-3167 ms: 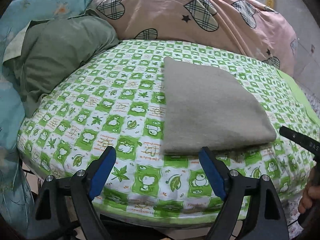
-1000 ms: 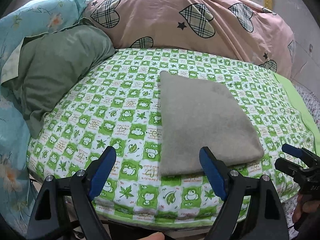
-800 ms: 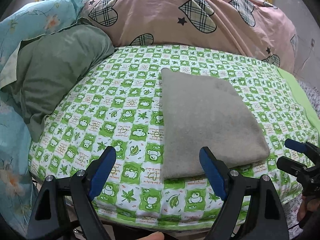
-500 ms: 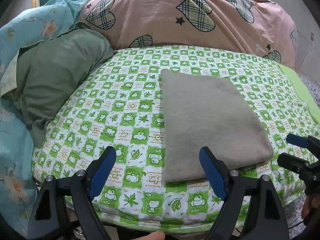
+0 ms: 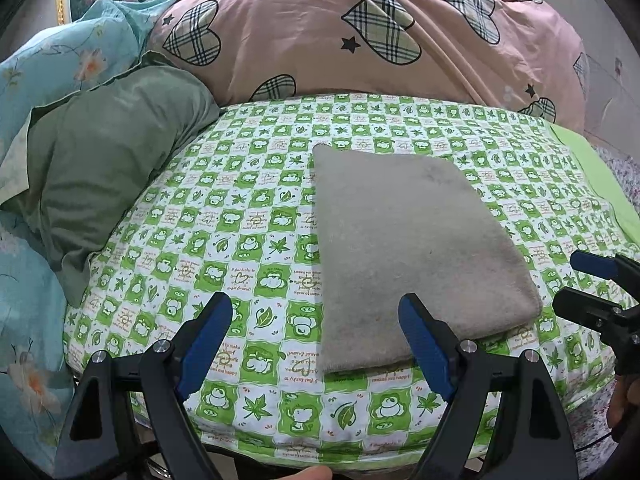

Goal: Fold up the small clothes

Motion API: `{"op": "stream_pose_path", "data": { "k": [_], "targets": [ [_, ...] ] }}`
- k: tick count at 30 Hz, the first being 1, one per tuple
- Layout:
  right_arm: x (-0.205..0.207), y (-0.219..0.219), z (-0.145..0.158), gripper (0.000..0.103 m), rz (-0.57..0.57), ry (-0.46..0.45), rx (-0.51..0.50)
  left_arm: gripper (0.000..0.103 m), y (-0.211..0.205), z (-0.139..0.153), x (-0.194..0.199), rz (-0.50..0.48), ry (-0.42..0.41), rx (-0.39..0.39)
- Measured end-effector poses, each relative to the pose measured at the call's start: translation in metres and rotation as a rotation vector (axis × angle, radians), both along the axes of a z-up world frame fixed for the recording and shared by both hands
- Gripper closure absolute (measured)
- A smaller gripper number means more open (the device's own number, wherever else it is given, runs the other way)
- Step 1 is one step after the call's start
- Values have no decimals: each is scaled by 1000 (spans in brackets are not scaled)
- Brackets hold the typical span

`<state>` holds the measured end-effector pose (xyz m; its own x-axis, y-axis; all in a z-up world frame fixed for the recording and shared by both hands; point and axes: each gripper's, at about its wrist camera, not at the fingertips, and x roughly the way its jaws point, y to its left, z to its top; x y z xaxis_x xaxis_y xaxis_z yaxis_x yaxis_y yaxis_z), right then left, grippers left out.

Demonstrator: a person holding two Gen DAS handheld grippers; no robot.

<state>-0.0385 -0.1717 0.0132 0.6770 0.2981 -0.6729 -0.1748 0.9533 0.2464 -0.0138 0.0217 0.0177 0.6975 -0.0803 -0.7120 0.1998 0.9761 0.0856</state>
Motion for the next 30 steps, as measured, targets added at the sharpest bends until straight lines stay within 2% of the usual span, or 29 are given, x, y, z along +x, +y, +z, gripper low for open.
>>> {"op": "stream_pose_path", "data": {
  "k": [30],
  "targets": [
    [4, 1, -5, 4, 4, 12, -5, 17, -2, -6, 1, -3, 14, -24]
  ]
}}
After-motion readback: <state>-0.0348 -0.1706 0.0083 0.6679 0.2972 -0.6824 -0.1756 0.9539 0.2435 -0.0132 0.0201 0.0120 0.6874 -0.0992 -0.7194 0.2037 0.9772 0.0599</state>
